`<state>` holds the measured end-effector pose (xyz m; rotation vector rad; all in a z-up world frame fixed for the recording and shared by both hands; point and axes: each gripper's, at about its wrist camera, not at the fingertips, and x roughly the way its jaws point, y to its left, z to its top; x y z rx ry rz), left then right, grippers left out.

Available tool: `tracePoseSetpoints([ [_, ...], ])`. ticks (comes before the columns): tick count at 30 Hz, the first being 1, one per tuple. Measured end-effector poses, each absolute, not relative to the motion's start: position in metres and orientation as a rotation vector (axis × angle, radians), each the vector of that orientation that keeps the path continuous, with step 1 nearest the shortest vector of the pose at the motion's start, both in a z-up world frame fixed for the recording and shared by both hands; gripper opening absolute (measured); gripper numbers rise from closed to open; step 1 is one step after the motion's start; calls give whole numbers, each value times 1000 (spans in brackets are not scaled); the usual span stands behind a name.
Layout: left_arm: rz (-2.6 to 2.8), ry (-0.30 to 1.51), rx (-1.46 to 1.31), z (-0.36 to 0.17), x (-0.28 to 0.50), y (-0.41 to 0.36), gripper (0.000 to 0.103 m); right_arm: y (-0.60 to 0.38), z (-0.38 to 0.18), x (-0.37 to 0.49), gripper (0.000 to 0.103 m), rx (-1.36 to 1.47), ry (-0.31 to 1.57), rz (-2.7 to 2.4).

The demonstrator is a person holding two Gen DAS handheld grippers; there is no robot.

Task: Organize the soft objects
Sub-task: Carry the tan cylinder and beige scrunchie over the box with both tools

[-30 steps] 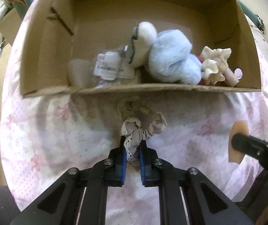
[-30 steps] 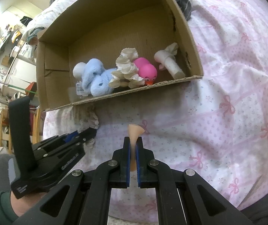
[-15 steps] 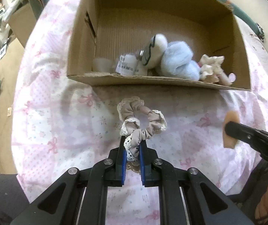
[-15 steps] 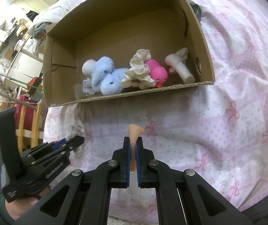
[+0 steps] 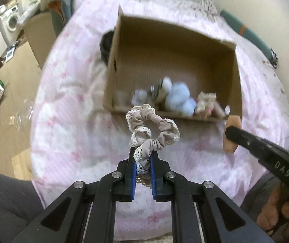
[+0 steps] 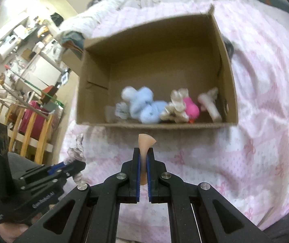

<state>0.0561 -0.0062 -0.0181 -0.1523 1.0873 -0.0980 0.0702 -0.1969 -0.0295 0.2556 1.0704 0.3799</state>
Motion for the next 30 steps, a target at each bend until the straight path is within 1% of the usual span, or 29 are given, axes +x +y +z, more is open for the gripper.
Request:
tracePoseSetpoints([
  [5,-73,1031,-150,7,74,5,11,-199,-7,73,7,256,995,402],
  [12,-68,967,-150,29,123,11,11,-210,32,96,7,259,897,423],
  [19,-79,933,-120,36,163,7,11,-225,34,131,7,251,881,388],
  [25,-69,919,-57,15,180,-5,11,-239,20,148,7,327,850,384],
  [28,-64,910,-49,-2,183,-7,11,-240,5,152,7,337,880,364],
  [30,-64,943,-47,-15,186,-9,11,-239,-5,156,7,329,909,343],
])
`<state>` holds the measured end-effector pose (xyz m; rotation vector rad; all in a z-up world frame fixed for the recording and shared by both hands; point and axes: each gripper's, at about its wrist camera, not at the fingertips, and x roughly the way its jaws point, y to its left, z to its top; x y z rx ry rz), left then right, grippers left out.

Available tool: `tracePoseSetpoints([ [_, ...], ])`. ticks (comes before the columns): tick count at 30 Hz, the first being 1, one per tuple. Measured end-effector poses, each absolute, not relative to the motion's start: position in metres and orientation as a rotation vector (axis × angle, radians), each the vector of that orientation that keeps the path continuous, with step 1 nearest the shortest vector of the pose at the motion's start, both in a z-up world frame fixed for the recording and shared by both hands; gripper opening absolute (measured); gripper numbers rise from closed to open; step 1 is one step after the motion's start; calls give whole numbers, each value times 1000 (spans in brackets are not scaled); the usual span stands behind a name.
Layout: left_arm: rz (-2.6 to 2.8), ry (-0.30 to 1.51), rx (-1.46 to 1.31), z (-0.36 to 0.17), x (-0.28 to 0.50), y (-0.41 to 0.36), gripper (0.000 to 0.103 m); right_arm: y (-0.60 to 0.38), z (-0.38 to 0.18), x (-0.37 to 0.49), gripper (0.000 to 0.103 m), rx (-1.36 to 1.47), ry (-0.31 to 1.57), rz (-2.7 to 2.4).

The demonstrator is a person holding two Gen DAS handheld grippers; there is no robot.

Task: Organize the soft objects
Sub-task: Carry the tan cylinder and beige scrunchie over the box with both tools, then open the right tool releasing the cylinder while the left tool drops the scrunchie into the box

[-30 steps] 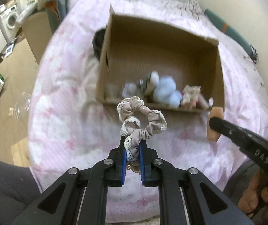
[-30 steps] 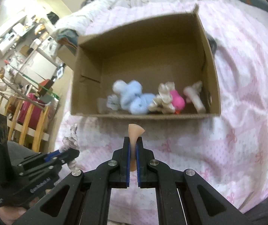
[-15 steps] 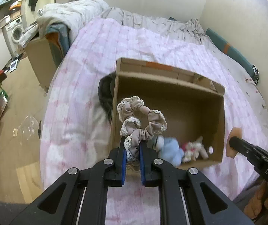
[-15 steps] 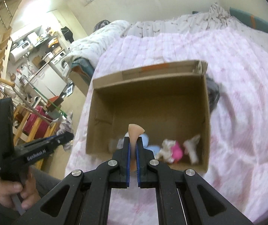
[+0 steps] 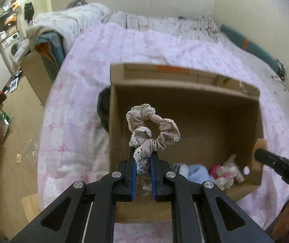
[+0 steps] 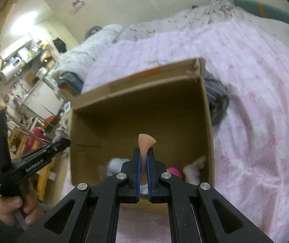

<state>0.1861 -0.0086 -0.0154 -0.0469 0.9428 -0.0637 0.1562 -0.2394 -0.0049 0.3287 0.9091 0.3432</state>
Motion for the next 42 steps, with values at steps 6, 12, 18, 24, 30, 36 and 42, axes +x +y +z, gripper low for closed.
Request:
tracePoseSetpoints([
  [6,-82,959,-30,-30,187,-13,11,-239,-24,165,7,282,967,268],
  [12,-94,965,-23,-33,190,-16,11,-238,-32,172,7,207,989,195],
  [18,-97,960,-30,-33,190,-15,11,-236,-34,171,7,191,1001,190],
  [24,-108,947,-26,-33,189,-17,16,-236,-34,170,7,203,997,199],
  [30,-116,946,-12,-32,185,-20,23,-236,-35,170,7,211,996,209],
  [36,-108,915,-41,-26,180,-19,75,-234,-35,170,7,200,1000,208],
  [42,-98,916,-19,-25,180,-21,75,-233,-36,171,7,203,1002,221],
])
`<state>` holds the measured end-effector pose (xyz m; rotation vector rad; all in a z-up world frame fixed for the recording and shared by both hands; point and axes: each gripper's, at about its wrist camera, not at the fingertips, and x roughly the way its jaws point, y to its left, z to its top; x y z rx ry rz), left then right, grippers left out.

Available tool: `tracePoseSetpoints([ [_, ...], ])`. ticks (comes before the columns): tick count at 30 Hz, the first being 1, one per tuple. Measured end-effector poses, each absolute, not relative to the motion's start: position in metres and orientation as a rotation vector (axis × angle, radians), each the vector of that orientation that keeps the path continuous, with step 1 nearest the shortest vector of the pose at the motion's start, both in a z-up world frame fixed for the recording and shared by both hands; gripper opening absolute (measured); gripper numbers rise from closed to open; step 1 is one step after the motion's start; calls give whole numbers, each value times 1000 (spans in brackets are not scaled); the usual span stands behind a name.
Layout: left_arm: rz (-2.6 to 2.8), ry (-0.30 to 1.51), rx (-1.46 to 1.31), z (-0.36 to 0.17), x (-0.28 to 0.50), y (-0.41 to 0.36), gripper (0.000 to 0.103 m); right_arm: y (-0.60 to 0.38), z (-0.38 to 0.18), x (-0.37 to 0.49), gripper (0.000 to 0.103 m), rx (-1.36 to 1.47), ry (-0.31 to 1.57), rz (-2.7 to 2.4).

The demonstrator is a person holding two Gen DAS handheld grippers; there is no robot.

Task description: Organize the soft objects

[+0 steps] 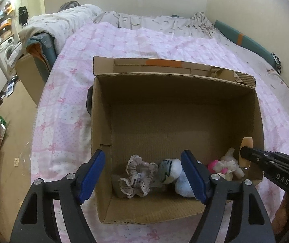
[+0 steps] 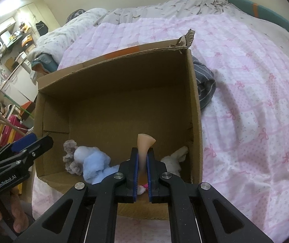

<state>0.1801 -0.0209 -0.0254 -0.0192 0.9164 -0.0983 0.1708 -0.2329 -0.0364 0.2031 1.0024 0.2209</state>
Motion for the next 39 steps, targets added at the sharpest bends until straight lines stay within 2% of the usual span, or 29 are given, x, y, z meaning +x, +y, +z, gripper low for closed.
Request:
tracePoseSetpoints([
  [4,-73,903,-14,-23,179,-20,75,-232,-37,171,8,222,1003,242],
  [6,-42,872,17,-19,177,-21,75,-232,-36,171,12,231,992,252],
  [9,-22,836,69,-13,172,-26,75,-233,-35,172,42,244,989,250],
  [10,-21,836,73,-12,171,-26,75,-233,-37,173,67,259,997,257],
  [11,-29,838,69,-11,171,-26,75,-235,-37,172,77,277,995,259],
  [15,-22,851,41,-9,168,-21,75,-236,-30,171,80,305,964,265],
  [17,-17,851,35,-6,164,-18,75,-237,-27,169,95,313,945,261],
  [19,-27,842,4,-1,159,-14,75,-236,-21,164,103,316,914,265],
  [21,-29,823,-14,7,152,-10,80,-235,-13,158,103,320,863,284],
  [23,-25,802,-28,15,147,-6,94,-233,-3,149,103,294,818,281],
  [25,-34,789,-58,24,139,1,103,-230,8,140,103,252,781,263],
  [33,18,729,-55,50,102,13,103,-229,37,106,103,205,728,220],
  [39,32,730,-38,51,70,15,103,-232,44,79,103,202,703,201],
])
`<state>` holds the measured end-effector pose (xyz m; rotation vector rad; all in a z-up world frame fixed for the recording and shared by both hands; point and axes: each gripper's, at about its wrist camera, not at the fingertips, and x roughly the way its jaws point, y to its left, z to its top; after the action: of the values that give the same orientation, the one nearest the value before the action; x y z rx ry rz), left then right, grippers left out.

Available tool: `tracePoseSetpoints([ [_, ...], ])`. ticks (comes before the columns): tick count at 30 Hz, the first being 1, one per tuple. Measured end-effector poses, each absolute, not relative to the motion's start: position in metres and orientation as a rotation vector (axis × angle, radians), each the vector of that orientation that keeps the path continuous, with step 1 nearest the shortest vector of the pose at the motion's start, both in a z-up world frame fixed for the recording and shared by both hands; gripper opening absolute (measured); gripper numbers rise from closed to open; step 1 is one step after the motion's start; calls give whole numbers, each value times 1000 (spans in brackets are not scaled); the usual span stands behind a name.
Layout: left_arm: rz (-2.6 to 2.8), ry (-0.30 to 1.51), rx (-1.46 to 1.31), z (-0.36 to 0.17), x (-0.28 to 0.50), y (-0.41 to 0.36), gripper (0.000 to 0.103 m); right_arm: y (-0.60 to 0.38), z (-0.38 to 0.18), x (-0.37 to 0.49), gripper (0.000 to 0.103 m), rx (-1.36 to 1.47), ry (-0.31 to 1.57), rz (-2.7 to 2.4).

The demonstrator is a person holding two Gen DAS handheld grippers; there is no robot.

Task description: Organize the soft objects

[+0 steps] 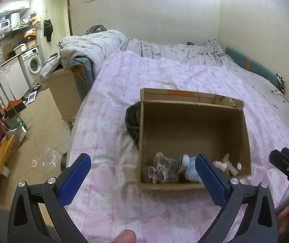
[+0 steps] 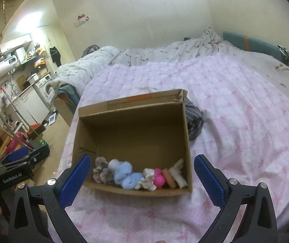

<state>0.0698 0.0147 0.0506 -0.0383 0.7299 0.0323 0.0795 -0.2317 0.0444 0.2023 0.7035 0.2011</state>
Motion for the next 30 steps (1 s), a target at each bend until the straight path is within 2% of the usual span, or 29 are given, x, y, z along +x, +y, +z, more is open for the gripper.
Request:
tracePoseSetpoints([
  [6,-12,748,-92,33,47,15,103,-224,33,62,103,164,720,176],
  [15,-4,735,-83,22,54,8,103,-218,0,59,103,137,758,123],
  [30,-42,759,-45,11,57,-3,103,-214,2,58,103,112,744,112],
])
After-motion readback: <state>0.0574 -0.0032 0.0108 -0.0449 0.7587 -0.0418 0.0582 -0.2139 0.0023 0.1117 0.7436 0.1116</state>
